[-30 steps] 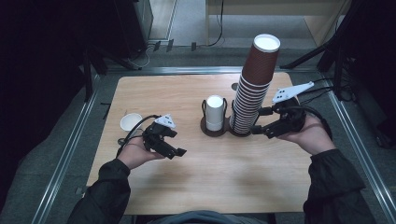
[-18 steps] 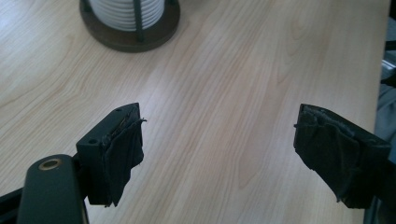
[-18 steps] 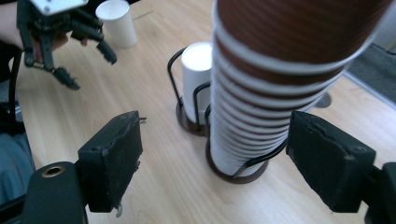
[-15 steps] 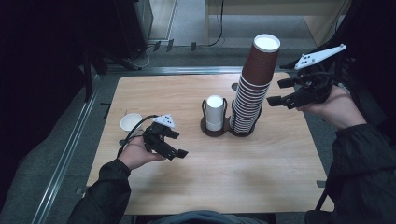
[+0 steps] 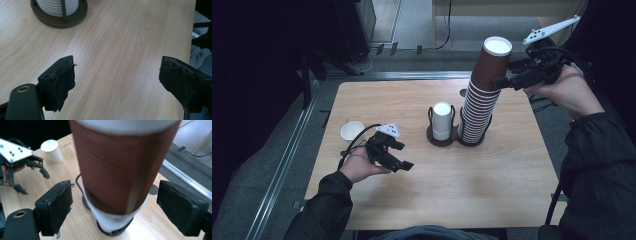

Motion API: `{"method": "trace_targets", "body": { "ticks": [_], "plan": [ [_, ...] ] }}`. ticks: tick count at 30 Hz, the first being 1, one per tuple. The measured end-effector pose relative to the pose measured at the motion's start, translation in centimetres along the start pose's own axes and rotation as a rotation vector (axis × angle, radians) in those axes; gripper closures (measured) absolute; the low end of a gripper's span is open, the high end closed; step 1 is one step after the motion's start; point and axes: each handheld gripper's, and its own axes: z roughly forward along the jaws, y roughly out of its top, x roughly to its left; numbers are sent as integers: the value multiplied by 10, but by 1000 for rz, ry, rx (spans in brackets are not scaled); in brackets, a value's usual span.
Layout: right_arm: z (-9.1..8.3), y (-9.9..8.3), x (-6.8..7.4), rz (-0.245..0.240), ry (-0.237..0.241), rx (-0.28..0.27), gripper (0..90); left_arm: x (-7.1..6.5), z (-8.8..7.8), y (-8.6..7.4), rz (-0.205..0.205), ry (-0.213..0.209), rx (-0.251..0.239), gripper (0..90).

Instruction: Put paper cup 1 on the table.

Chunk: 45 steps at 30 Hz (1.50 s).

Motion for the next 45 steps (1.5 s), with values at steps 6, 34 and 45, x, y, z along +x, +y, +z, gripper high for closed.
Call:
{"method": "trace_targets", "body": {
  "ticks": [6, 34, 45],
  "plan": [
    [9, 13, -1, 11, -2, -19, 132, 0, 0, 0, 0, -13, -5, 136],
    [21, 36, 0, -20, -12, -39, 184, 3, 2, -3, 4, -2, 6, 140],
    [4, 53, 7, -34, -39, -78, 187, 2, 5, -2, 5, -13, 13, 141]
  ]
}}
